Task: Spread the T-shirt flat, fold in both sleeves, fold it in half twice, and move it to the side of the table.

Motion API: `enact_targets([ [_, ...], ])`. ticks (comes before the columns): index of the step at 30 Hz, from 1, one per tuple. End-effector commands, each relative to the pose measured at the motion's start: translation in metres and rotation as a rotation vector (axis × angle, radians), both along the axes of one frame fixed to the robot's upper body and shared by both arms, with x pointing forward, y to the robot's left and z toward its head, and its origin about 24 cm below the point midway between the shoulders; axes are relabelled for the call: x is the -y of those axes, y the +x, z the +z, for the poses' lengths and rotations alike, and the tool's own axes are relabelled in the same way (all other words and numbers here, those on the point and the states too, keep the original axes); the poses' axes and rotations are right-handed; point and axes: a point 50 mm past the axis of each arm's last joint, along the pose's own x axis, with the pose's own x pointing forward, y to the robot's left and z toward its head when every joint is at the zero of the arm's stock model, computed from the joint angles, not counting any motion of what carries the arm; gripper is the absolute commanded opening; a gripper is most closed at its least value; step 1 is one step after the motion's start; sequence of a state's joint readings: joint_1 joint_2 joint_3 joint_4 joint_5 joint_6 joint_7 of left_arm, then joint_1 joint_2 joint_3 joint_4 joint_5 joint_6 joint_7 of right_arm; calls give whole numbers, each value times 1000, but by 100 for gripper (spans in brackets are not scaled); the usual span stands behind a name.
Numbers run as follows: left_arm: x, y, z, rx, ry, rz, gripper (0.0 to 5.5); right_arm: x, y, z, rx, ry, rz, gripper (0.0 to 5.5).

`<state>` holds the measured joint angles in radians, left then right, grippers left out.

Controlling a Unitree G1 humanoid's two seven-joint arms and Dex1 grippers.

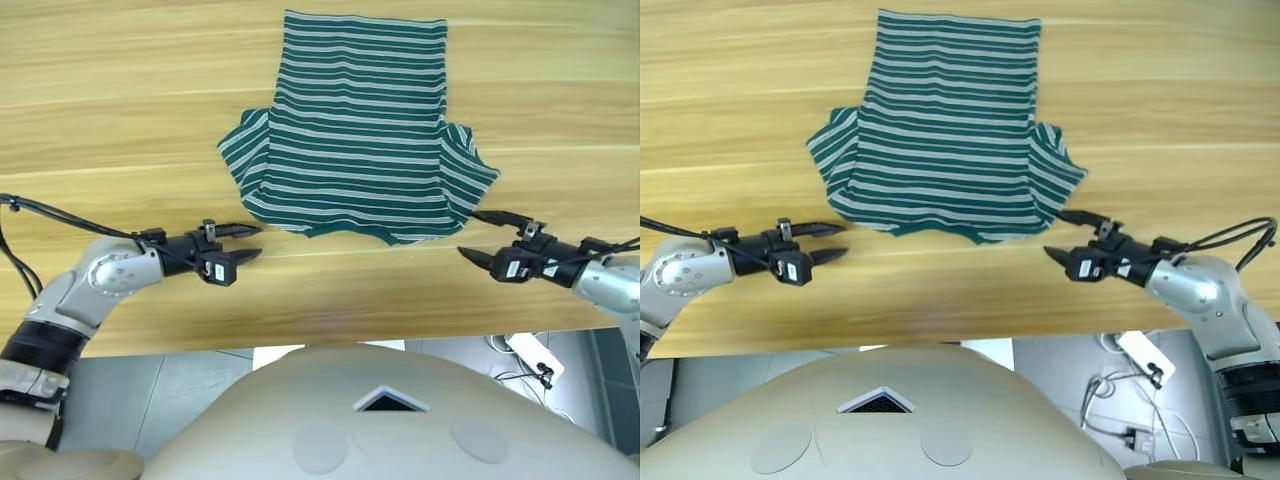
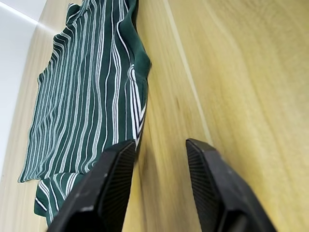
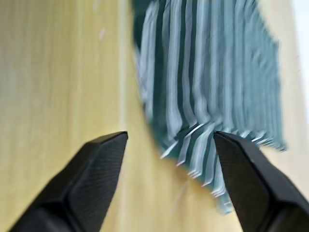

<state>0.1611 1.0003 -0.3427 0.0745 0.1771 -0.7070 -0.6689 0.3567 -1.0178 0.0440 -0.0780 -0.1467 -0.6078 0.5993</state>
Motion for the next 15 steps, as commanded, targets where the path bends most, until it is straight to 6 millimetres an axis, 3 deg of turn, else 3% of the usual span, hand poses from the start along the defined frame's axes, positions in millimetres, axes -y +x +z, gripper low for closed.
enact_targets([
  [1, -4, 11, 26, 67, -113, 27, 196, -20, 18, 17, 137, 133, 18, 400],
  [5, -10, 25, 25, 127, -108, 80, 196, -41, 41, -5, 150, 187, -51, 469],
  [8, -12, 28, 21, 138, -93, 88, 196, -51, 54, -37, 98, 105, -94, 514],
  [11, -13, 28, 19, 146, -93, 93, 196, -54, 40, -56, 5, 45, -38, 537],
  [13, -17, 31, 17, 161, -80, 110, 196, -51, 20, -53, -40, 69, 19, 537],
  [15, -21, 32, 16, 167, -69, 120, 196, -44, 14, -43, -30, 93, 24, 537],
])
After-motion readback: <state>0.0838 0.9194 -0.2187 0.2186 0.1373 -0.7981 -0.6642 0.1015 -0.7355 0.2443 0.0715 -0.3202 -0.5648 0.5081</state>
